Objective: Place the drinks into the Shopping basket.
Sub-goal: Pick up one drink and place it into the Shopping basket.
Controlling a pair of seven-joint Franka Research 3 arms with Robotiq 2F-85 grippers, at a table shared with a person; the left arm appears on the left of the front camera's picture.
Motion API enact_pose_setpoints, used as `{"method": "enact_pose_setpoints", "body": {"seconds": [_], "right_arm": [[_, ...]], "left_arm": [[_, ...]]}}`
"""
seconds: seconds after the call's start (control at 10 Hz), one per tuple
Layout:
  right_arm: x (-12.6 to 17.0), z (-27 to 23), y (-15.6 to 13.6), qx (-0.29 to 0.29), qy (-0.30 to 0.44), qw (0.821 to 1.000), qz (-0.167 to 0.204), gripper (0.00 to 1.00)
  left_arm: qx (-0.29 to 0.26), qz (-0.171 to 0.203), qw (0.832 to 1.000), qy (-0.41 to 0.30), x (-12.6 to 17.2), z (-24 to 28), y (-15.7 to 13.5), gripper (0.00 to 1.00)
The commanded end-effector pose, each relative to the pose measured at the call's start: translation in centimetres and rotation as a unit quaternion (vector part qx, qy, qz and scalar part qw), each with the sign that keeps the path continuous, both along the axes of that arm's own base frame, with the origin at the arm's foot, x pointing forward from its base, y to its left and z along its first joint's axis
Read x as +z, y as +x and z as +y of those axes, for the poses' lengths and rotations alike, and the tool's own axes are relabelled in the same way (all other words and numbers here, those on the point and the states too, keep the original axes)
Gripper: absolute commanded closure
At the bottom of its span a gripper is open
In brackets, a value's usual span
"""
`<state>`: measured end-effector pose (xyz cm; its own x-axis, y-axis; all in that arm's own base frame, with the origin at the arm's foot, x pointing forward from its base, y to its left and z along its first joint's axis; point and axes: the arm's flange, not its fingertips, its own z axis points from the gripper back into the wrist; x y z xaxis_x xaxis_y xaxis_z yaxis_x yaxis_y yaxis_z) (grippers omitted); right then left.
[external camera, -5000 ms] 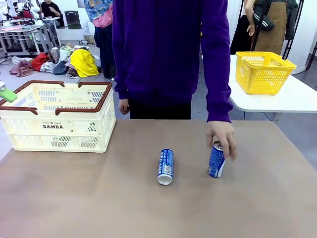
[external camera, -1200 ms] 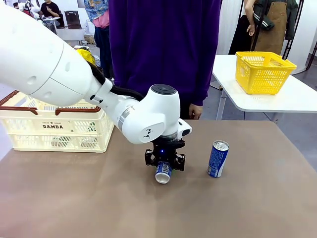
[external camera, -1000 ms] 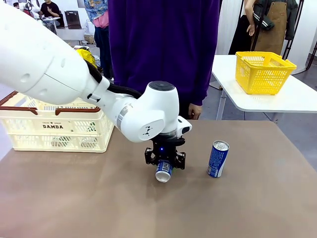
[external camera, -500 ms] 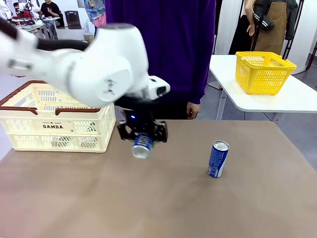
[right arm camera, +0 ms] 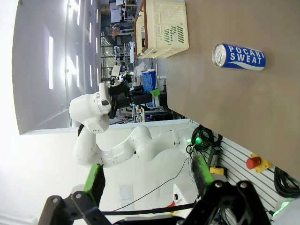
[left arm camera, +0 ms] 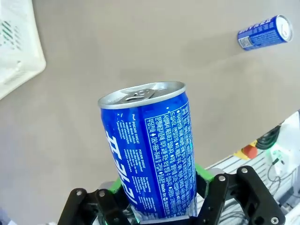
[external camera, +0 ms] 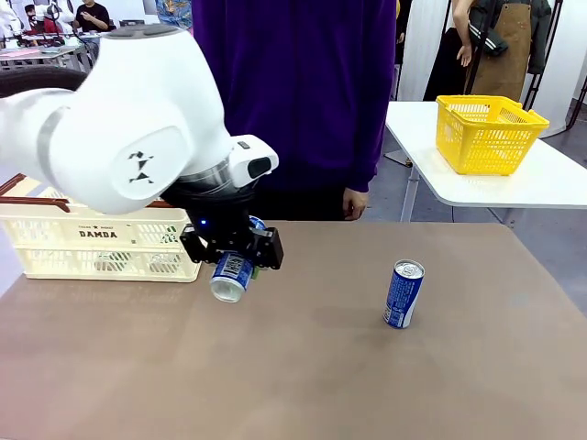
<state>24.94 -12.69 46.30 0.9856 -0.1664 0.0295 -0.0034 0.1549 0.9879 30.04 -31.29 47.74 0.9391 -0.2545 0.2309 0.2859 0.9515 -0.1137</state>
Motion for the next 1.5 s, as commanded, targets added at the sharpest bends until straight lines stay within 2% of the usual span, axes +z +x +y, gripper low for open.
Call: {"method": "enact_pose_setpoints", "body": {"seconds": [0.0,0.2,0.3,0.4,0.5,0.6,0.7,0.8,0.9,1.0,1.1,1.2,1.4], "right_arm": [[0.7,0.2,0.3,-0.006,0.013,1.0,0.003,0.0],[0.7,0.2,0.3,-0.006,0.013,1.0,0.003,0.0],[0.7,0.2,0.3,-0.006,0.013,1.0,0.003,0.0],[0.7,0.2,0.3,-0.006,0.013,1.0,0.003,0.0],[0.7,0.2,0.3,-0.006,0.013,1.0,0.003,0.0],[0.7,0.2,0.3,-0.006,0.013,1.0,0.003,0.0],[0.7,0.2,0.3,-0.006,0.013,1.0,0.003,0.0],[0.7,0.2,0.3,-0.006,0.013,1.0,0.003,0.0],[0.7,0.2,0.3,-0.006,0.013,1.0,0.003,0.0],[0.7,0.2,0.3,-0.006,0.013,1.0,0.003,0.0],[0.7,0.2,0.3,-0.006,0.013,1.0,0.003,0.0],[0.7,0.2,0.3,-0.006,0.013,1.0,0.003,0.0],[0.7,0.2,0.3,-0.006,0.013,1.0,0.003,0.0]], "left_arm": [[-0.001,0.007,1.0,-0.002,0.7,-0.9,1.1,1.0],[-0.002,0.006,1.0,0.0,-0.2,-0.6,0.6,1.0],[-0.046,0.019,0.998,-0.034,0.3,-3.6,-0.1,1.0],[-0.087,0.039,0.995,-0.031,1.4,-5.7,-0.7,1.0],[-0.112,0.03,0.993,-0.026,3.8,-6.1,-1.1,1.0],[-0.117,0.024,0.992,-0.041,7.5,-4.9,-0.7,1.0],[-0.106,0.018,0.993,-0.047,10.3,-2.9,0.6,1.0],[-0.093,0.02,0.994,-0.05,12.3,-0.5,2.4,1.0],[-0.07,0.005,0.996,-0.048,13.6,2.2,4.3,1.0],[-0.069,-0.014,0.997,-0.034,14.3,5.3,6.4,1.0],[-0.041,-0.033,0.998,-0.021,14.5,9.6,8.9,1.0],[0.003,-0.028,1.0,-0.003,14.1,14.1,11.1,1.0],[0.054,-0.021,0.998,-0.032,13.4,22.4,13.2,1.0]]}}
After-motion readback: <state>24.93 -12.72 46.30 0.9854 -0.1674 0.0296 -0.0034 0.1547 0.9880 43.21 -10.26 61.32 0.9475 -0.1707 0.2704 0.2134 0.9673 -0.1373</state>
